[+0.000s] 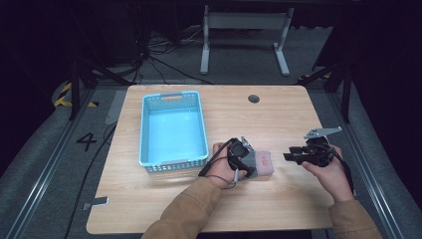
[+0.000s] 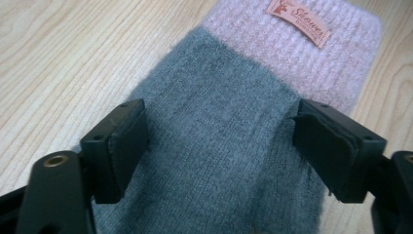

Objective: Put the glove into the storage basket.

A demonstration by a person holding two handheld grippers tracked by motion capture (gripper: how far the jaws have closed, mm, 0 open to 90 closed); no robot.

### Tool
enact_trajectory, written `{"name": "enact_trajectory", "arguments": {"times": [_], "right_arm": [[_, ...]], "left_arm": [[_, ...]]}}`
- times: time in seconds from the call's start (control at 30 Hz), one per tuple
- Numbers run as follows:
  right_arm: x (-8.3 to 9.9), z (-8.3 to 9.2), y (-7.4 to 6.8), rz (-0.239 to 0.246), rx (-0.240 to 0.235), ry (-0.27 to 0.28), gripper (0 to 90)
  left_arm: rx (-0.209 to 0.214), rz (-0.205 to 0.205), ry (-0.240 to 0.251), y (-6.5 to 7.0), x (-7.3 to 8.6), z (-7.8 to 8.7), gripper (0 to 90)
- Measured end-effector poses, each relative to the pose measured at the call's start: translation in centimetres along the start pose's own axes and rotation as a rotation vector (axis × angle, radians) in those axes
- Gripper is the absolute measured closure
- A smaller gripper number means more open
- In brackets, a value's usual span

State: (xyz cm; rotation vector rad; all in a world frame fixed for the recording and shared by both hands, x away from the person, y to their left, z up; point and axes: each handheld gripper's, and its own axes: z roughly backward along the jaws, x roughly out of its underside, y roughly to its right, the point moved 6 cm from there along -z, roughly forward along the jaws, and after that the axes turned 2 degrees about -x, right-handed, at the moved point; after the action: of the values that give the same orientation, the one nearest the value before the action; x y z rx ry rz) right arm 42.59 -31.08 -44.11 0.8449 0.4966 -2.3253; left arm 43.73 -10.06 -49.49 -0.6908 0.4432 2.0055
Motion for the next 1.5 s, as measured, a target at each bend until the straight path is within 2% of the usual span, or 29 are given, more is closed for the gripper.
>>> {"name": "enact_trajectory", "arguments": {"times": [0.13, 0.53, 0.8, 1.0, 1.17, 1.3, 1.5], "right_arm": [[0.0, 0.0, 0.1, -0.014, -0.013, 0.005, 57.0], [0.0, 0.0, 0.0, -0.022, -0.024, 0.01, 55.8], [0.0, 0.0, 0.1, -0.023, -0.022, 0.01, 55.5], [0.0, 0.1, 0.2, -0.028, -0.019, 0.017, 55.3], [0.0, 0.1, 0.2, -0.029, -0.017, 0.017, 54.8], [0.0, 0.0, 0.2, -0.028, -0.017, 0.016, 54.8], [0.0, 0.0, 0.2, -0.027, -0.015, 0.016, 54.8]], "left_arm": [[-0.001, -0.017, -0.002, 0.2, 0.1, -0.2, 16.7], [0.005, -0.021, 0.016, 0.1, 0.2, -0.4, 14.4], [0.003, -0.021, 0.008, 0.1, 0.3, -0.5, 14.8], [-0.007, -0.028, -0.005, 0.3, 0.2, -0.3, 19.5], [-0.011, -0.027, -0.014, 0.5, 0.2, -0.1, 27.2], [-0.018, -0.026, -0.018, 0.6, 0.2, -0.1, 29.1], [-0.02, -0.033, -0.028, 1.1, 0.1, 0.1, 42.6]]}}
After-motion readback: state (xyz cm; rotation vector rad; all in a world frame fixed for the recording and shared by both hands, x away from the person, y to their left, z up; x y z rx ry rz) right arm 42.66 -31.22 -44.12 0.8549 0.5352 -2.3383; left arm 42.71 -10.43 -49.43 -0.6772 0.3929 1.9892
